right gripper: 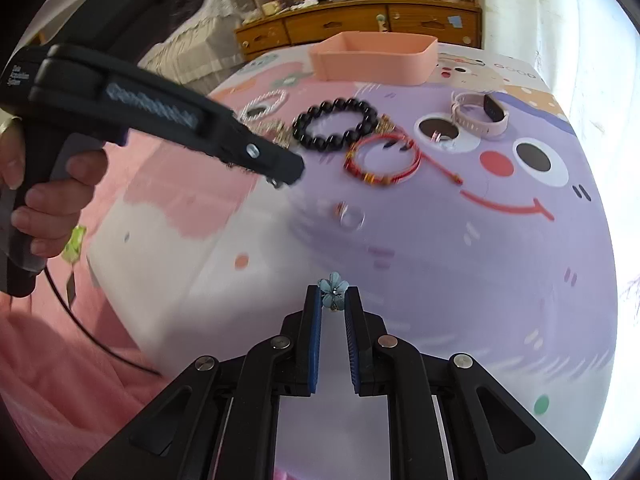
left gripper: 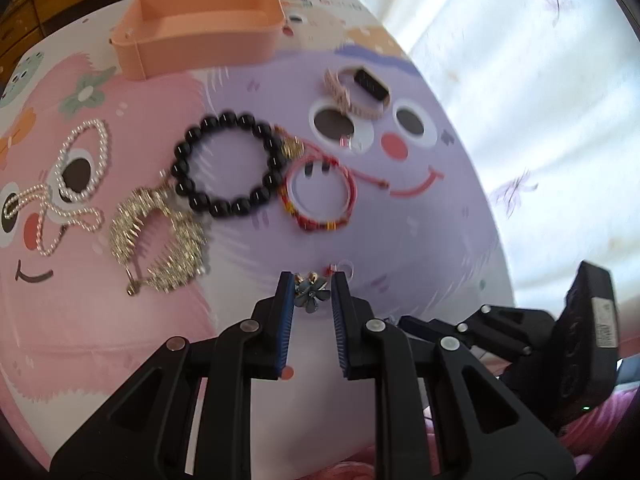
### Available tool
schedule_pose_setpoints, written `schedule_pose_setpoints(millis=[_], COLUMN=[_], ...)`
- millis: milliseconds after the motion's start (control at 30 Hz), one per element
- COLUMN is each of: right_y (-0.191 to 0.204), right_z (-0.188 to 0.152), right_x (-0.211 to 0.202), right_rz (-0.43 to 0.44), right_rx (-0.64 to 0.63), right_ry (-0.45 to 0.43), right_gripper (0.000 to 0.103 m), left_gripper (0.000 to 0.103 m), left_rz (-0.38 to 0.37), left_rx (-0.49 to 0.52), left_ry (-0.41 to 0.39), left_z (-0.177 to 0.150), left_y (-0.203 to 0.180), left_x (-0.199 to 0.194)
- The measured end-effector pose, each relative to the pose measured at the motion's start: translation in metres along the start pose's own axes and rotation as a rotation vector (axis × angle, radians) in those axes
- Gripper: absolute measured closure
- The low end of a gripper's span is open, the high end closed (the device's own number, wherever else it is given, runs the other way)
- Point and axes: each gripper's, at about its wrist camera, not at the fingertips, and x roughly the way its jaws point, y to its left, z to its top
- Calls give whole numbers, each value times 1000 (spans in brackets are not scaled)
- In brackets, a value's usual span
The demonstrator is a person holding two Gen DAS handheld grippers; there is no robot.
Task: Organize jewelry
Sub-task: 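Carry both flower earrings to the pink tray and open both grippers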
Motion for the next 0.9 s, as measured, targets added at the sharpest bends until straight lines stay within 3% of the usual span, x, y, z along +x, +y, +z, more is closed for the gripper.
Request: schedule_pose_setpoints(millis=[167, 400, 667, 900], right_y=[-8, -24, -31, -30], right_z=[37, 109, 211, 271], right_x=[1, 10, 20, 47], right_rz=[41, 71, 29, -72], right_rx=[59, 134, 162, 172], right_ry=[-66, -196, -335, -365], right_gripper=[92, 92, 92, 92], left_gripper=[87, 87, 87, 87], left_rz=[44, 20, 25, 19], left_rx=[-64, -193, -196, -196], left_ry=[-123, -219, -311, -326], left_z=[31, 79, 133, 171], left_y=[17, 53, 93, 119], left_x=[-34, -59, -63, -45])
